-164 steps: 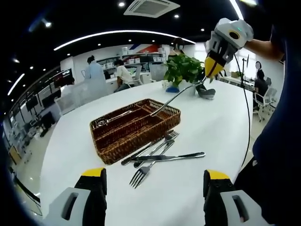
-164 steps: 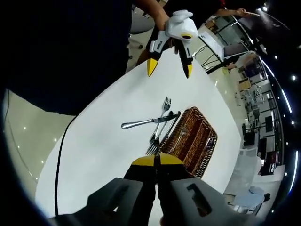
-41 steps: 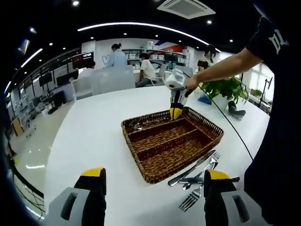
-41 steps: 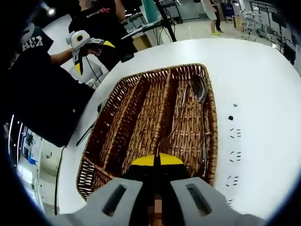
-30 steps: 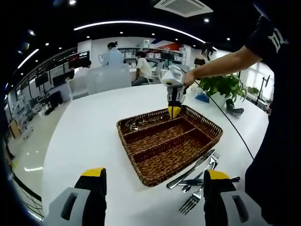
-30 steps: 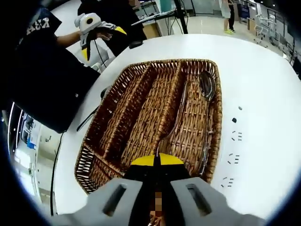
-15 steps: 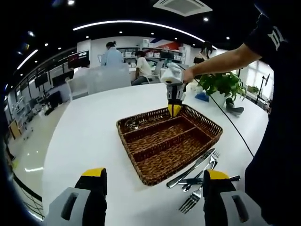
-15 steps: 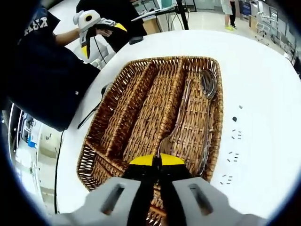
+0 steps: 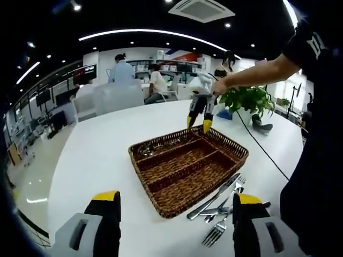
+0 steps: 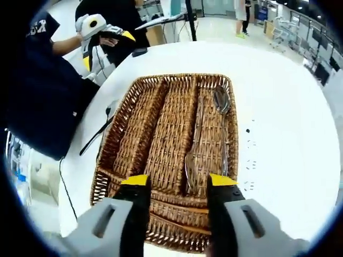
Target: Arrange the knives, forks, and spoons in their matching storage slots by inserting each utensil handle-first until every utensil is classified and aligned in the correct compartment
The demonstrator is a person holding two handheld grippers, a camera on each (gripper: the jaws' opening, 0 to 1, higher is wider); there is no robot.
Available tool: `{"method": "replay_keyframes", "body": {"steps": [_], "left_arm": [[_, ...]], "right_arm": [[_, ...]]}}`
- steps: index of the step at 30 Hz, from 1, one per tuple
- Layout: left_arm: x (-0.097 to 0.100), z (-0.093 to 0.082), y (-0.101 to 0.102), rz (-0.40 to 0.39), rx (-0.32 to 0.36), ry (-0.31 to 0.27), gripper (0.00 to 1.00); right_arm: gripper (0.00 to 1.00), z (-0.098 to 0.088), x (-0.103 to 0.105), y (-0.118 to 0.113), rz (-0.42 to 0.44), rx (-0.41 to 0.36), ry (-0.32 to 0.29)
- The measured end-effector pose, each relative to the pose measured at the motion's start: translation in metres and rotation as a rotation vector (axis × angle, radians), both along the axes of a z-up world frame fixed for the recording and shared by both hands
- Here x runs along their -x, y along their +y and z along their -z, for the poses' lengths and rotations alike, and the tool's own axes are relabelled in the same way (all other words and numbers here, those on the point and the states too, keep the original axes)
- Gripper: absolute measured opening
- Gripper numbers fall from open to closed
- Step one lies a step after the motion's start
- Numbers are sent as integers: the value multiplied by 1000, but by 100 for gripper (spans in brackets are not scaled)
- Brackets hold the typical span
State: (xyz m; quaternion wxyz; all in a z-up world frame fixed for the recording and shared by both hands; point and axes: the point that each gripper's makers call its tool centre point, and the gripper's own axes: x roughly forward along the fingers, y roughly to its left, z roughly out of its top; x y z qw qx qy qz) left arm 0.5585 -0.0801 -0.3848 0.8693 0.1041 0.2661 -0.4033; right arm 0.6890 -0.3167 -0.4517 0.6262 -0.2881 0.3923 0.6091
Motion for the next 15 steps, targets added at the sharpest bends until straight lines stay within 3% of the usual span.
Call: {"method": "replay_keyframes", "body": {"steps": [7, 12, 15], "left_arm": [[10, -5, -9, 55, 27, -5, 96], [18, -8, -17, 103, 14, -40, 100], [23, -9, -21, 119, 28, -40, 100]], "right_arm": [[65, -22, 38, -8, 166, -96, -110], [83, -46, 63, -14, 360, -192, -245], [90, -55, 81, -19, 472, -233, -289]]}}
